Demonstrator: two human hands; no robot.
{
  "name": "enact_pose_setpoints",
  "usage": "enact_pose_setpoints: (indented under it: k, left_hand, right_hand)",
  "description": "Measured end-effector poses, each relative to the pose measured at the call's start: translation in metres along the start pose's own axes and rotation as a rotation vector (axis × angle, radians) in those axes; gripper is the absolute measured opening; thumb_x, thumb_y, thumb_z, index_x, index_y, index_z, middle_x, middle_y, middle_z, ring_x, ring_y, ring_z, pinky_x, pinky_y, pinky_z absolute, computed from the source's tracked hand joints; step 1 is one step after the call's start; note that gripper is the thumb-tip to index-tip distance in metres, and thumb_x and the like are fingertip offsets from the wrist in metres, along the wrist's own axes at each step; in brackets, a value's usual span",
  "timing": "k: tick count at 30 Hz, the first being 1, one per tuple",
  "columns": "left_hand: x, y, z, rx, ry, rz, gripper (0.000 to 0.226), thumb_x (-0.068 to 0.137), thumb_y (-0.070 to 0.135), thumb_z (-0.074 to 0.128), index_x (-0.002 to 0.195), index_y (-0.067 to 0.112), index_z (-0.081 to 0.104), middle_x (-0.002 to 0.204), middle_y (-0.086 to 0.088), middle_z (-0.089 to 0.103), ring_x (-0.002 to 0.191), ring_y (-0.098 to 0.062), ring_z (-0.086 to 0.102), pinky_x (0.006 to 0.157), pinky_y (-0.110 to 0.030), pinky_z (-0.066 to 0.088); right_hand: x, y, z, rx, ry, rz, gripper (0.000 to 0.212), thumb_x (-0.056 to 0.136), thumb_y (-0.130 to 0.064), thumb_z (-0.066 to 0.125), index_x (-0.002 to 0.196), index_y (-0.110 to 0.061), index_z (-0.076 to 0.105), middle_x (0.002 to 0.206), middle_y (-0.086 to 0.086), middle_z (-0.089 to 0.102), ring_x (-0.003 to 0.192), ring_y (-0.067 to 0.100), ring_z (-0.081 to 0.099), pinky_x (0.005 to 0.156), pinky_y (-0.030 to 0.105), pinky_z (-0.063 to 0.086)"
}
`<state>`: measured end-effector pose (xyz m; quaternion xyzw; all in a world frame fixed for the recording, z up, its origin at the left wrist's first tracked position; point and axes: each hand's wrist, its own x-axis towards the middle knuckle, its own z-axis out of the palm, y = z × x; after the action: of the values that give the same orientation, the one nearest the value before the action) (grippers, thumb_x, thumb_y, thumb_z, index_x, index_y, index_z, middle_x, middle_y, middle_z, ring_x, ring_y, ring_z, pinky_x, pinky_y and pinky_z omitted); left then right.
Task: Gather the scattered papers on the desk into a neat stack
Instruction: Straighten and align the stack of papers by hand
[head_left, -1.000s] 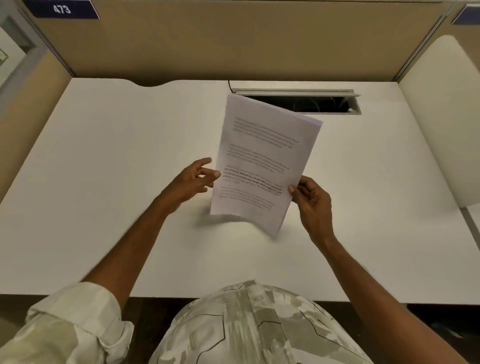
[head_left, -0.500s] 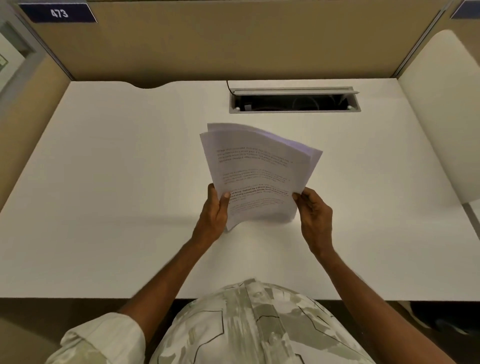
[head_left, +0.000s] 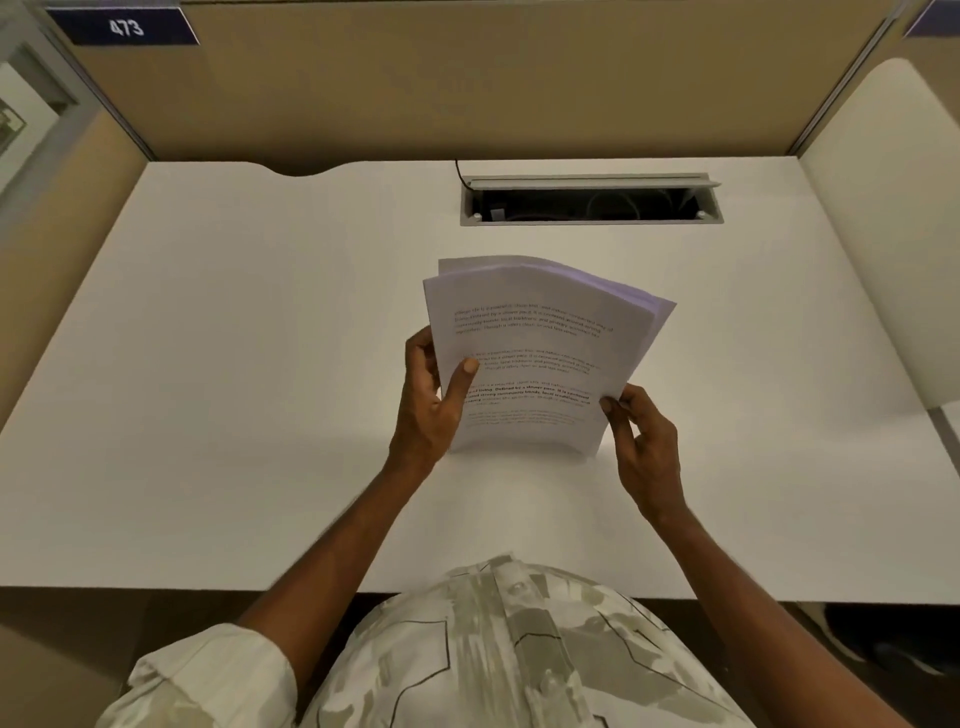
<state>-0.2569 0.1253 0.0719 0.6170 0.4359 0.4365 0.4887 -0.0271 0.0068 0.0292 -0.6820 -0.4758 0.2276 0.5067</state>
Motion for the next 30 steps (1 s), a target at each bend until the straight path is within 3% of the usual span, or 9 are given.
enact_pose_setpoints:
  k: [3, 6, 10, 13, 15, 21, 24, 27, 30]
  left_hand:
    - [-0.009, 0.001, 0.011, -0.009, 0.003, -0.032, 0.038, 0.101, 0.034, 0.050, 0.135, 0.027, 0.034, 0.125, 0.009, 0.055, 0.110, 0.001, 0.061, 0.078, -0.019, 0.058]
    - [-0.031, -0.010, 0.021, -0.064, -0.003, -0.045, 0.030, 0.104, 0.032, 0.042, 0.131, 0.025, 0.030, 0.129, 0.009, 0.052, 0.115, -0.001, 0.058, 0.085, -0.019, 0.056]
    - [-0.045, -0.010, 0.024, -0.067, 0.022, -0.059, 0.031, 0.100, 0.043, 0.049, 0.125, 0.036, 0.032, 0.128, 0.008, 0.051, 0.117, -0.003, 0.057, 0.088, -0.021, 0.055]
    - [-0.041, 0.002, 0.014, -0.058, 0.092, -0.011, 0.051, 0.086, 0.062, 0.064, 0.122, 0.041, 0.033, 0.122, 0.016, 0.055, 0.114, -0.004, 0.060, 0.085, -0.020, 0.056]
    - [-0.034, 0.011, 0.007, -0.056, 0.116, 0.030, 0.059, 0.078, 0.067, 0.069, 0.121, 0.042, 0.037, 0.113, 0.028, 0.057, 0.109, -0.004, 0.062, 0.081, -0.016, 0.056]
    - [-0.017, 0.031, 0.002, -0.076, 0.094, 0.062, 0.064, 0.070, 0.077, 0.066, 0.124, 0.048, 0.050, 0.108, 0.022, 0.066, 0.104, -0.009, 0.067, 0.075, -0.021, 0.059]
    - [-0.022, 0.027, 0.005, -0.074, 0.086, 0.028, 0.051, 0.084, 0.075, 0.052, 0.127, 0.048, 0.045, 0.110, 0.019, 0.064, 0.103, -0.009, 0.065, 0.075, -0.026, 0.060]
    - [-0.034, 0.017, 0.009, -0.036, 0.072, 0.008, 0.020, 0.097, 0.064, 0.039, 0.115, 0.057, 0.040, 0.107, 0.021, 0.060, 0.098, -0.006, 0.062, 0.075, -0.036, 0.060]
    - [-0.048, 0.004, 0.013, 0.018, 0.039, -0.008, 0.023, 0.098, 0.063, 0.038, 0.121, 0.059, 0.033, 0.120, 0.015, 0.056, 0.108, -0.009, 0.060, 0.082, -0.035, 0.061]
  right_hand:
    - [-0.003, -0.006, -0.002, -0.034, -0.020, -0.022, 0.025, 0.108, -0.011, 0.052, 0.124, -0.028, 0.063, 0.116, -0.036, 0.068, 0.106, -0.006, 0.067, 0.090, 0.014, 0.054]
    - [-0.006, -0.006, -0.004, -0.077, -0.049, -0.035, 0.021, 0.109, -0.012, 0.050, 0.124, -0.024, 0.059, 0.115, -0.043, 0.065, 0.103, -0.012, 0.065, 0.086, 0.008, 0.051]
    - [-0.004, -0.010, -0.008, -0.018, -0.059, -0.030, 0.026, 0.110, -0.013, 0.049, 0.136, -0.016, 0.052, 0.122, -0.035, 0.065, 0.111, -0.008, 0.065, 0.089, 0.007, 0.050]
    - [0.002, -0.021, -0.012, 0.063, -0.066, -0.085, 0.037, 0.109, -0.011, 0.049, 0.143, -0.026, 0.045, 0.135, -0.012, 0.064, 0.122, 0.005, 0.064, 0.100, 0.015, 0.049]
    - [0.006, -0.025, -0.013, 0.056, -0.080, -0.145, 0.036, 0.108, -0.010, 0.048, 0.141, -0.024, 0.047, 0.136, -0.002, 0.064, 0.124, 0.010, 0.062, 0.105, 0.020, 0.048]
    - [0.010, -0.016, -0.014, -0.069, -0.100, -0.272, 0.025, 0.108, -0.009, 0.044, 0.128, -0.002, 0.057, 0.120, -0.020, 0.057, 0.115, 0.002, 0.058, 0.096, 0.023, 0.050]
    - [0.008, -0.012, -0.017, -0.060, -0.104, -0.279, 0.027, 0.108, -0.009, 0.045, 0.130, 0.000, 0.057, 0.123, -0.007, 0.061, 0.114, 0.005, 0.058, 0.094, 0.024, 0.052]
    - [0.004, -0.014, -0.020, -0.027, -0.111, -0.248, 0.029, 0.107, -0.009, 0.047, 0.134, -0.008, 0.058, 0.123, -0.001, 0.063, 0.114, 0.011, 0.060, 0.093, 0.025, 0.053]
    - [0.003, -0.018, -0.021, -0.009, -0.103, -0.215, 0.030, 0.109, -0.013, 0.047, 0.134, -0.025, 0.057, 0.123, -0.019, 0.064, 0.114, 0.006, 0.062, 0.093, 0.017, 0.050]
